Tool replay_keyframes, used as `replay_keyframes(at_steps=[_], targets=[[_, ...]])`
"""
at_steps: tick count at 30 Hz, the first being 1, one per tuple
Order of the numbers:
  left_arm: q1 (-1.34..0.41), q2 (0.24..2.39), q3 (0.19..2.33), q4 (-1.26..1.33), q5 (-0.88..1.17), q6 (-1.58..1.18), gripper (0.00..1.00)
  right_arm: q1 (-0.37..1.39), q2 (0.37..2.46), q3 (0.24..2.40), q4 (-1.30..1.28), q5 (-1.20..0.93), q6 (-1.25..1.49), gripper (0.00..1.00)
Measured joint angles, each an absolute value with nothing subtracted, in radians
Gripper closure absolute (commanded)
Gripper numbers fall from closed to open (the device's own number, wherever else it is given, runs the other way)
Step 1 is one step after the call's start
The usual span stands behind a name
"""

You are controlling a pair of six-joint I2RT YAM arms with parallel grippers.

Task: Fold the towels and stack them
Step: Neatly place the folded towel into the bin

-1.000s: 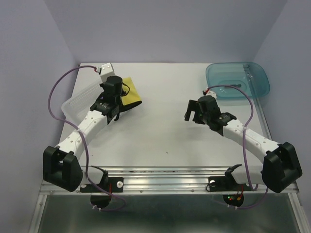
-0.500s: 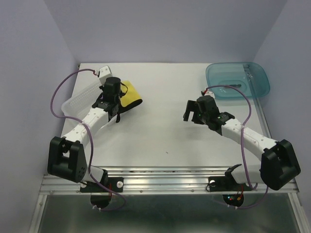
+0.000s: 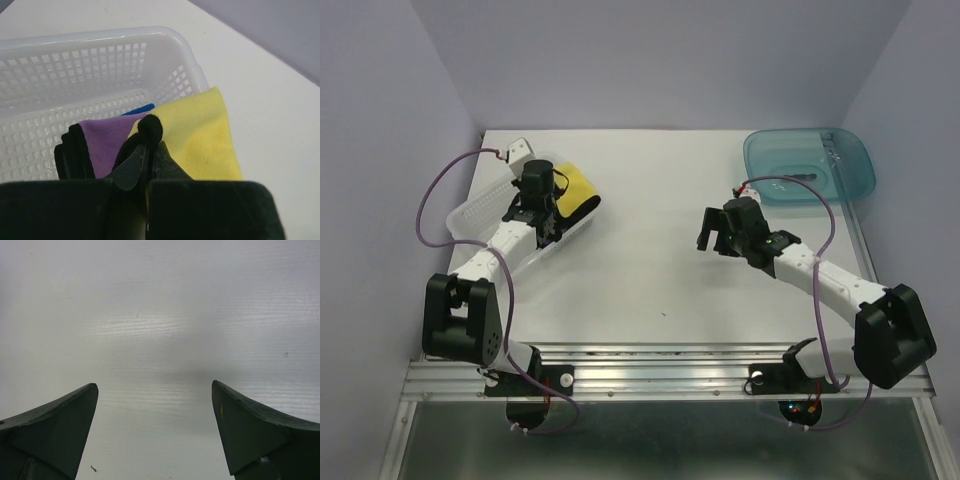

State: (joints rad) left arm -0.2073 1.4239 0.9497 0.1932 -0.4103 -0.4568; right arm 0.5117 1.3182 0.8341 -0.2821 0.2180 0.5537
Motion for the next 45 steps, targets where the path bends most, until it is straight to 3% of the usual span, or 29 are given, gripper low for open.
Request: replay_keyframes(at_steps=[14, 45], targets=[[-0.122, 1.565, 0.950, 0.223, -0.347, -0.488, 1.00, 0.512, 1.377, 0.837, -0.279, 0.225, 0.546, 0.00], [-0.070, 1.588, 1.071, 0.030, -0.321, -0.501, 1.00, 0.512, 1.399, 0.852, -0.278, 0.226, 0.545, 0.00]])
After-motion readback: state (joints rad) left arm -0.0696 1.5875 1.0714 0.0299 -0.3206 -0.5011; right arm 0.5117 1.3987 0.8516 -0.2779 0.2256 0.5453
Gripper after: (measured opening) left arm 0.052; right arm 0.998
